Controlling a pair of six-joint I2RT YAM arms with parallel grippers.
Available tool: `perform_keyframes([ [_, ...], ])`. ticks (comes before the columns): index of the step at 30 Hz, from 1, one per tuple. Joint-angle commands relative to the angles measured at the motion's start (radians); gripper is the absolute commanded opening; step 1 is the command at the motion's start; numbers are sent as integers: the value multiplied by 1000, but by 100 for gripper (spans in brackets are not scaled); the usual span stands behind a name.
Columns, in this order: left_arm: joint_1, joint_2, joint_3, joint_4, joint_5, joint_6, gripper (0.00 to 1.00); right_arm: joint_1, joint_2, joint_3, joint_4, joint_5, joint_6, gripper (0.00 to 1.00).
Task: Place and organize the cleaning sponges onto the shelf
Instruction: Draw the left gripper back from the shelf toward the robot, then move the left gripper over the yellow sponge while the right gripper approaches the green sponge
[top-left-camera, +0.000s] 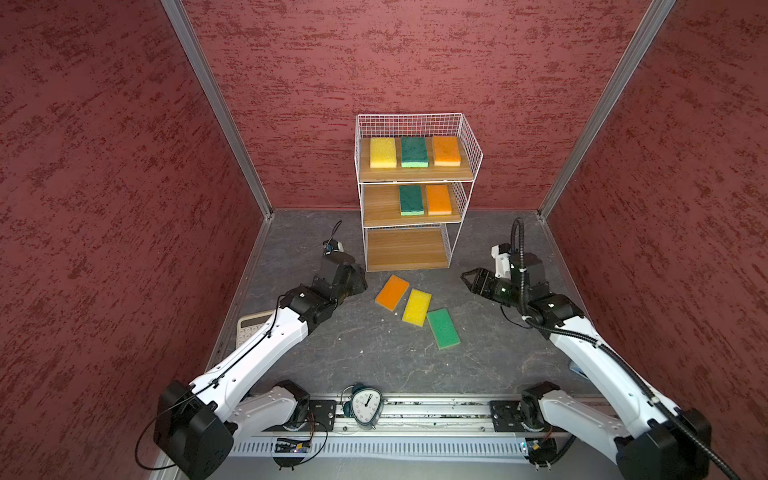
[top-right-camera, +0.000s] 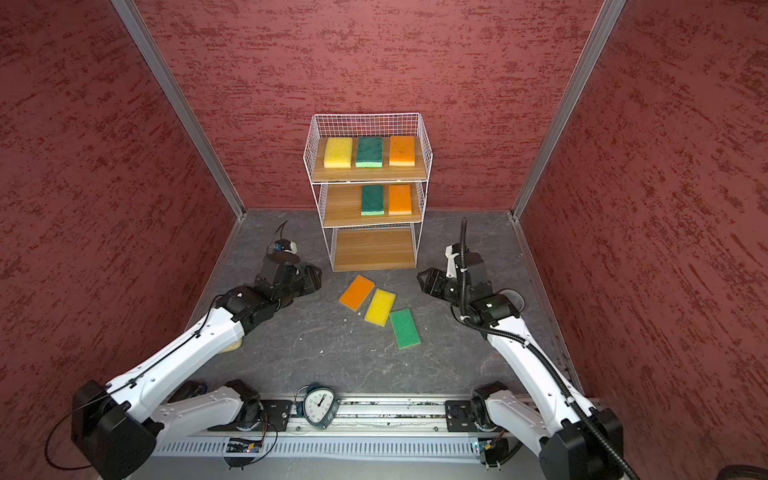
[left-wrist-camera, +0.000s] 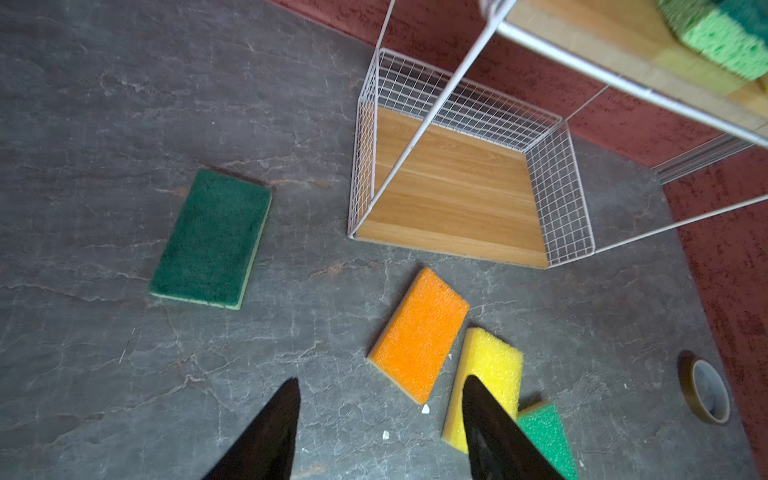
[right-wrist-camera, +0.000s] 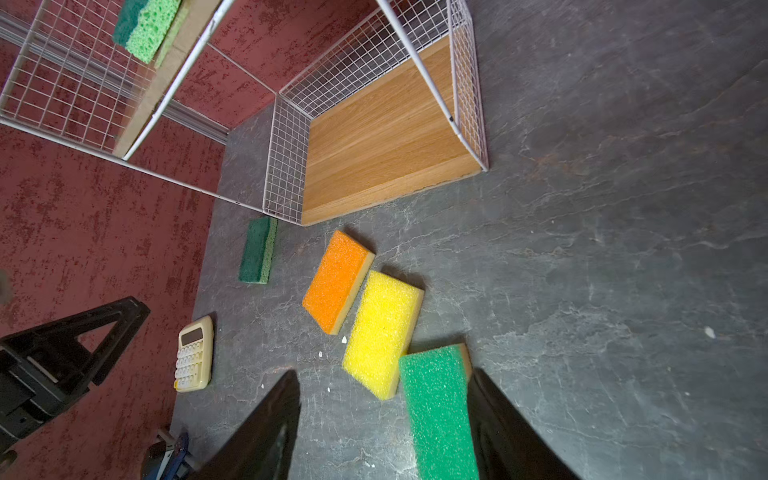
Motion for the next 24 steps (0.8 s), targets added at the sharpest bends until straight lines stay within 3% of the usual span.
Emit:
perform_keyframes([
  [1, 4, -51, -41, -41, 27, -17, 64, 39, -12, -16, -51, 69, 29, 66],
  [8, 6, -139, -125, -74, 29, -61, 65, 112, -34, -32, -79, 125, 76, 66],
  [13, -8, -136, -161, -54, 121, -61, 66, 154, -38, -58, -77, 151, 107, 66],
  [24, -243, 31, -110, 24, 62, -16, 70, 183, -32, -104, -68, 184, 107, 68],
])
